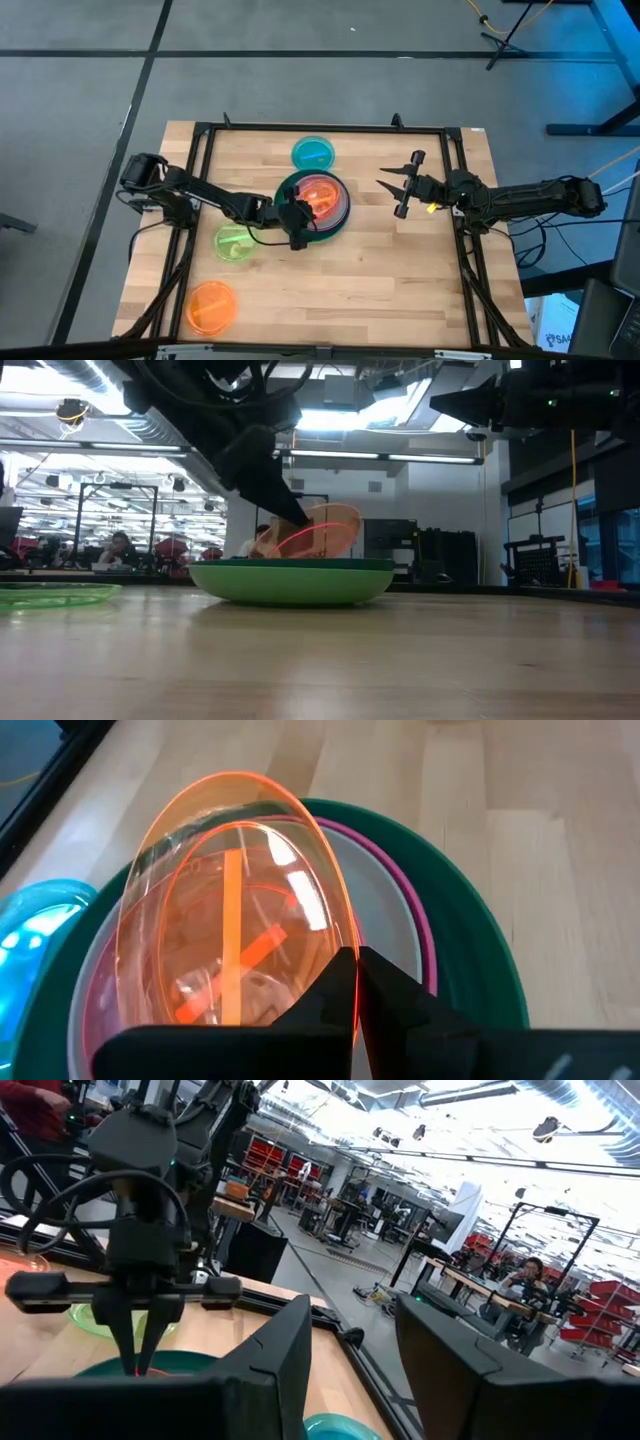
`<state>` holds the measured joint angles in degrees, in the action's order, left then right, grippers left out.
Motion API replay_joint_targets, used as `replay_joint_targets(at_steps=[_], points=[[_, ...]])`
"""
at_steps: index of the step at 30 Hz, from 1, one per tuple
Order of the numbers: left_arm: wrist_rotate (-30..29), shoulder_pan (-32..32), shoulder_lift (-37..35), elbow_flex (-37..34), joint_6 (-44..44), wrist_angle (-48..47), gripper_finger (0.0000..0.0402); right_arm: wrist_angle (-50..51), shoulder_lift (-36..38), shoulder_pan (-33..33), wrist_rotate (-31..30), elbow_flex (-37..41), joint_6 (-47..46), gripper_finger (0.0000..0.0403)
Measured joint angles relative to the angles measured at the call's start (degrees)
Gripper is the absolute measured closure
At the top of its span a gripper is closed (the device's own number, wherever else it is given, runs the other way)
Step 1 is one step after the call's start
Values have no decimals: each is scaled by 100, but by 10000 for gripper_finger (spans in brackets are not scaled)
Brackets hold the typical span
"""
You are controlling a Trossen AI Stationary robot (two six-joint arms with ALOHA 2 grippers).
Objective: Stack plastic plates
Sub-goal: Stack the top orange plate on top of the light pink plate, then stack the light green plate on top of the top orange plate
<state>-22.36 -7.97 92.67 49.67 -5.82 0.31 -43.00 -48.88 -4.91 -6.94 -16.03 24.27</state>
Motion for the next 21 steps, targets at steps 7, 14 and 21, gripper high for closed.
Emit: replay_joint_targets(at_steps=[7,14,21], points=[[-8,41,-36,0,-14,22,388,7,0,0,-2,-2,2,259],[-58,42,-67,0,-22,-26,323,33,0,0,0,0,4,259],[-36,-70,-183,580,-468,-1416,277,104,0,0,0,0,9,259]])
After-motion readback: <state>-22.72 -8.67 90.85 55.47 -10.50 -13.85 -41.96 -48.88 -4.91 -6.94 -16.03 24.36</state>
